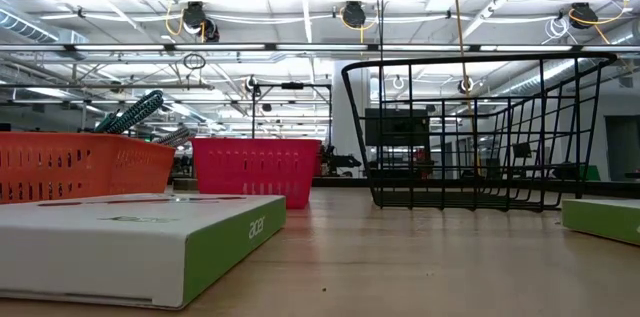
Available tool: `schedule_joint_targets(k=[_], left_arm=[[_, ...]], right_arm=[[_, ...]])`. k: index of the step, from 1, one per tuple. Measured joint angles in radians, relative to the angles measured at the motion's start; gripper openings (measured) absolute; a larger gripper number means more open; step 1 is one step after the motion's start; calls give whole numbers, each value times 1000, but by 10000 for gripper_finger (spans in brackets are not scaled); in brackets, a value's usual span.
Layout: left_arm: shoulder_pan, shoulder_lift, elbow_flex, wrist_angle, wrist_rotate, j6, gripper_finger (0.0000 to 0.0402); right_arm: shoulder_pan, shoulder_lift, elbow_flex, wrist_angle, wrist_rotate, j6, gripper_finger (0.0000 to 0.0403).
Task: Pick and place items into bin
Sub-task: Put the charger adapter into the red bin
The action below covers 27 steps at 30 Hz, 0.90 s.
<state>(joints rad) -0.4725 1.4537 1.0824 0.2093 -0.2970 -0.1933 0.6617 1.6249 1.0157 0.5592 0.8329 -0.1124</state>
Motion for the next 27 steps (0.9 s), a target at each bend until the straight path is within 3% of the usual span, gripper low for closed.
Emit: schedule_joint_targets(k=[7,13,27], left_arm=[[-8,0,0,-35,-40,52,271],[0,0,0,-61,-72,60,271],[19,23,0,-46,-60,54,271]], right_arm=[[-49,0,0,6,-79,25,148],[-54,0,0,47,-84,1,145],[-78,0,0,89,-154,3,146]])
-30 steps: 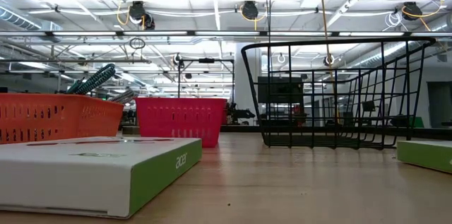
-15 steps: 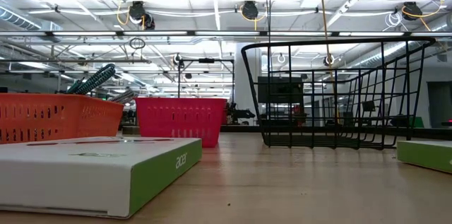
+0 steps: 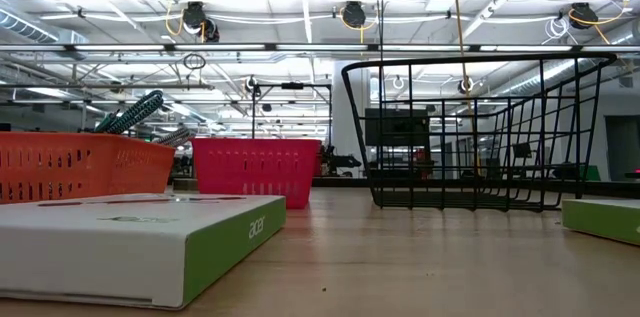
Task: Pick and place items into bin
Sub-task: Put the charger adapter into the red bin
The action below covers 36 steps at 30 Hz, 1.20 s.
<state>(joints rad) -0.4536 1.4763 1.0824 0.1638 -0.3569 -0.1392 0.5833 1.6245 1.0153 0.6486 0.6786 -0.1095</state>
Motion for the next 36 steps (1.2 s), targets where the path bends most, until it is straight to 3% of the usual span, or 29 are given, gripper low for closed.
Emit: schedule_joint_targets(k=[13,36], left_arm=[[-13,2,0,-32,-2,25,271],[41,34,0,42,16,3,271]], right_arm=[[20,0,0,1,82,-4,145],[-35,1,0,-15,7,45,146]])
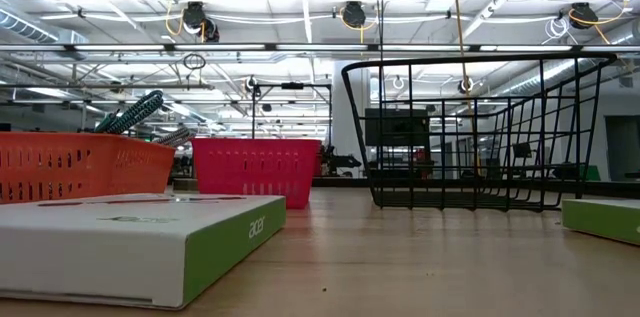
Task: Pick and place items into bin
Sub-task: Put the charger adapter into the red bin
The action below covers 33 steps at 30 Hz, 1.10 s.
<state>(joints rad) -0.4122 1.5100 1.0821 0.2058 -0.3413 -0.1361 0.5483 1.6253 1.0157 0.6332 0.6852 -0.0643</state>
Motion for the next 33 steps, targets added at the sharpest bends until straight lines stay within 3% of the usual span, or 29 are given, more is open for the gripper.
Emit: schedule_joint_targets(k=[12,21,33], left_arm=[[-13,-6,0,-2,0,-5,268],[-14,-6,0,-3,6,15,158],[-9,-6,0,-3,-26,-84,164]], right_arm=[[4,-1,1,-3,-6,5,150],[3,-1,1,-9,-5,31,150],[15,-1,1,-40,2,48,175]])
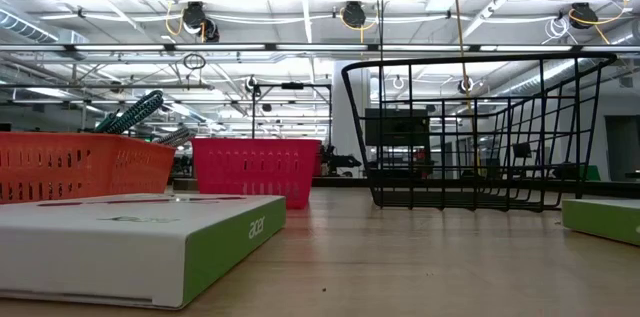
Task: Pick and place items into bin
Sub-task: Put the charger adapter into the red bin
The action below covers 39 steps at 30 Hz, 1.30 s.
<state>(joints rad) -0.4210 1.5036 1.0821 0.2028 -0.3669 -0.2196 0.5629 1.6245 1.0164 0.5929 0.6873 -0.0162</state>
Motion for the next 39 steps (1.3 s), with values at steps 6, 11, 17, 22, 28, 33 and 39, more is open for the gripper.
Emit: schedule_joint_targets(k=[6,11,17,22,28,33,39], left_arm=[[-1,-13,0,-27,-25,-12,155],[6,-31,0,-119,-185,-37,159],[37,-44,0,-259,-232,-157,158],[61,-45,0,-473,-254,-350,155],[89,-37,-2,-658,-299,-525,174],[107,-19,-24,-657,-223,-546,157],[132,20,-49,-636,-165,-580,169]], right_arm=[[22,-1,0,-86,13,31,197],[64,0,-1,-223,12,103,207],[123,0,-1,-296,78,151,203],[173,0,-1,-292,169,116,201],[214,0,-1,-274,257,67,201],[219,0,-1,-263,259,56,201],[219,0,-1,-261,259,56,201]])
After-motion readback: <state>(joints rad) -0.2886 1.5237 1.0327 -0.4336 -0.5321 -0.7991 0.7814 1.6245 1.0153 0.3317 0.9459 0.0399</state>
